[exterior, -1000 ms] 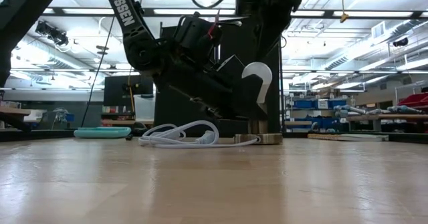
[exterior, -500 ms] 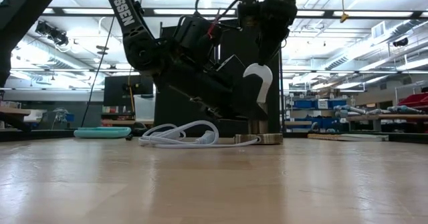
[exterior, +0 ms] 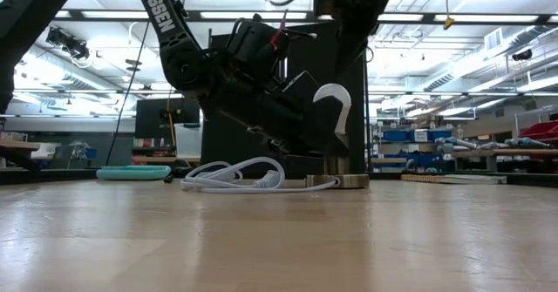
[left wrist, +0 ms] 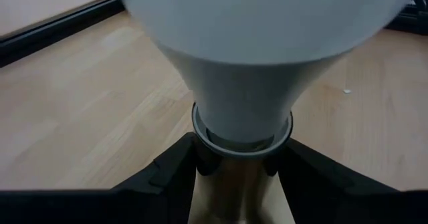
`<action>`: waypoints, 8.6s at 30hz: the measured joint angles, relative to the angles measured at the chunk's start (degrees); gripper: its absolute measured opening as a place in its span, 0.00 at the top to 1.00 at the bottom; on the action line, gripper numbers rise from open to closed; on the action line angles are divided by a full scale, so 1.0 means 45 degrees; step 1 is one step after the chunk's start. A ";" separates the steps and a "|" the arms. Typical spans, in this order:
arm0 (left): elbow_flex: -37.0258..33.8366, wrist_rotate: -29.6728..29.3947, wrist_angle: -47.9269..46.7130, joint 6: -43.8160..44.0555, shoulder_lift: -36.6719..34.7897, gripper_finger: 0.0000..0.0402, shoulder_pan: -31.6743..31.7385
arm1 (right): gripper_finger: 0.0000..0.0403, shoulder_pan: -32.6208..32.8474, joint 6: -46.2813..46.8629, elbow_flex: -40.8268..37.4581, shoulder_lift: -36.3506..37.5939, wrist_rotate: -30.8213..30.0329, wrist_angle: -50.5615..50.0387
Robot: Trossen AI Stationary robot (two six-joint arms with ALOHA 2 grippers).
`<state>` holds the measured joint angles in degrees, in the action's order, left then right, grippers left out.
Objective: Screw lightbulb
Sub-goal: Insert the white lightbulb into the desk lamp
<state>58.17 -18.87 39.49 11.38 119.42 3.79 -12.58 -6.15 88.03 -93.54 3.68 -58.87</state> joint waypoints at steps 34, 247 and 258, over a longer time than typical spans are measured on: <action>0.0000 -0.0002 -0.0096 -0.0146 0.0000 0.52 -0.0024 | 0.07 0.0032 -0.3020 -0.1491 -0.0639 0.0150 0.1189; 0.0000 0.0904 -0.0352 -0.0511 0.0005 0.52 -0.0816 | 0.32 0.1621 0.3228 -0.1729 -0.1908 -0.0149 0.1515; 0.0000 0.0775 -0.0380 -0.0330 0.0005 0.52 -0.0814 | 0.32 0.1758 0.6482 -0.1729 -0.1908 -0.0306 0.1477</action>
<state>58.17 -15.38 37.78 9.89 119.44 0.13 -4.67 23.02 80.25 -102.13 2.31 -52.23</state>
